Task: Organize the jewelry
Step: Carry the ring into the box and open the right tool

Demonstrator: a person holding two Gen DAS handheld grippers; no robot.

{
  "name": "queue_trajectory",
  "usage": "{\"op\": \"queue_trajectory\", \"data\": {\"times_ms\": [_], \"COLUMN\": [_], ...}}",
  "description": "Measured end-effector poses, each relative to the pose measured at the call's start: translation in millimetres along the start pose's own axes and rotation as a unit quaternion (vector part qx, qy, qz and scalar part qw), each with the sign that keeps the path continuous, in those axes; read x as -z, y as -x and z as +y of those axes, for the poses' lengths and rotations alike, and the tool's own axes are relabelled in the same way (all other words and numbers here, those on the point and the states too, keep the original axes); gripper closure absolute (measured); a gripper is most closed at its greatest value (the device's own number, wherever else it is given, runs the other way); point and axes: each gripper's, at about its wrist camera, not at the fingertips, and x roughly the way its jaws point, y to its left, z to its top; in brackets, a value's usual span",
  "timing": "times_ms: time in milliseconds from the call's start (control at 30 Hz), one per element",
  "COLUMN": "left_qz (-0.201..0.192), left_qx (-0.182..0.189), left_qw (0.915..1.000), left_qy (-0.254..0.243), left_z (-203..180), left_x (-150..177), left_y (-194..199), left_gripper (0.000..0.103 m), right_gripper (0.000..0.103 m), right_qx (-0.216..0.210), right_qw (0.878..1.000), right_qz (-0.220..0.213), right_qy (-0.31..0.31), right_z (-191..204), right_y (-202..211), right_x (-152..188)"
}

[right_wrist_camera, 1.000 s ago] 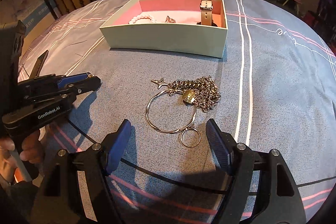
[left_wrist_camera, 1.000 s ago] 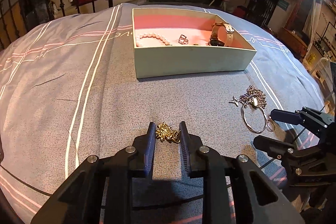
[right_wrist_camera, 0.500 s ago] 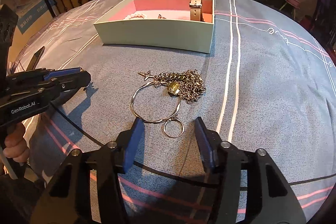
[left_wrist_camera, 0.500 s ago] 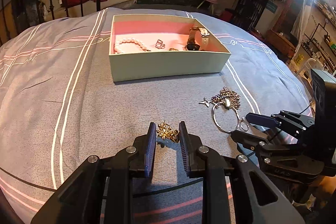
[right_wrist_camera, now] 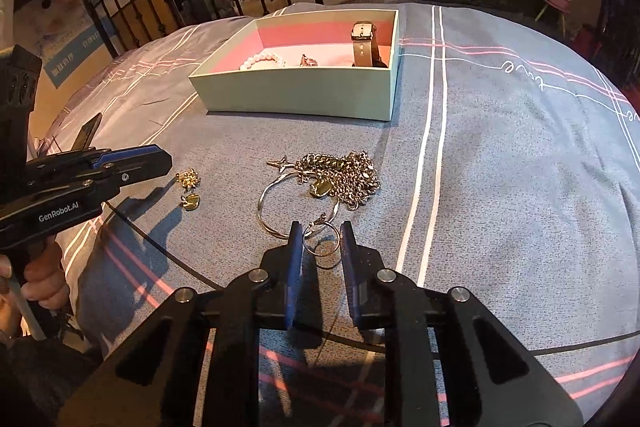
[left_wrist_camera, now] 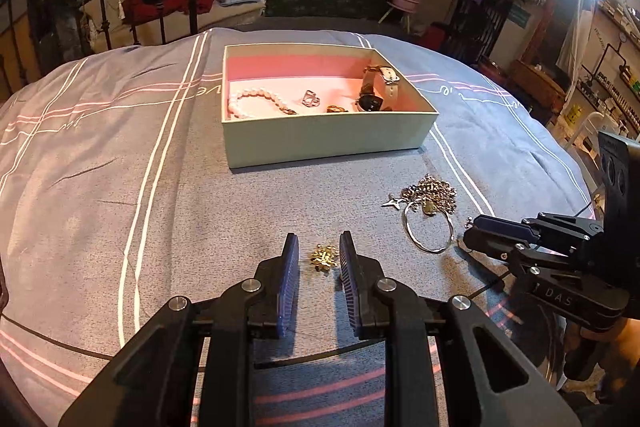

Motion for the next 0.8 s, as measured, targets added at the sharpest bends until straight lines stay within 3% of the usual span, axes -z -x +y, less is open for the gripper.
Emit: {"op": "queue_trajectory", "data": {"times_ms": [167, 533, 633, 800], "left_qz": [0.008, 0.02, 0.006, -0.034], "left_qx": [-0.007, 0.005, 0.004, 0.002], "left_qw": [0.9998, 0.9998, 0.9998, 0.9994], "left_qy": [0.016, -0.007, -0.016, -0.011], "left_z": [12.4, -4.7, -7.5, -3.2], "left_x": [0.3, -0.5, -15.7, -65.7], "left_y": [-0.8, -13.0, -12.9, -10.2], "left_gripper": [0.082, 0.082, 0.082, 0.082], "right_gripper": [0.083, 0.083, 0.083, 0.083], "right_qx": [-0.009, -0.017, -0.016, -0.01], "right_qw": [1.0, 1.0, 1.0, 0.997], "right_qz": [-0.001, 0.003, -0.012, -0.064], "right_qy": [0.001, 0.007, 0.022, 0.049], "right_z": [2.9, 7.2, 12.4, 16.5], "right_y": [0.0, -3.7, -1.6, 7.3], "right_x": [-2.6, -6.7, -20.7, -71.3]}}
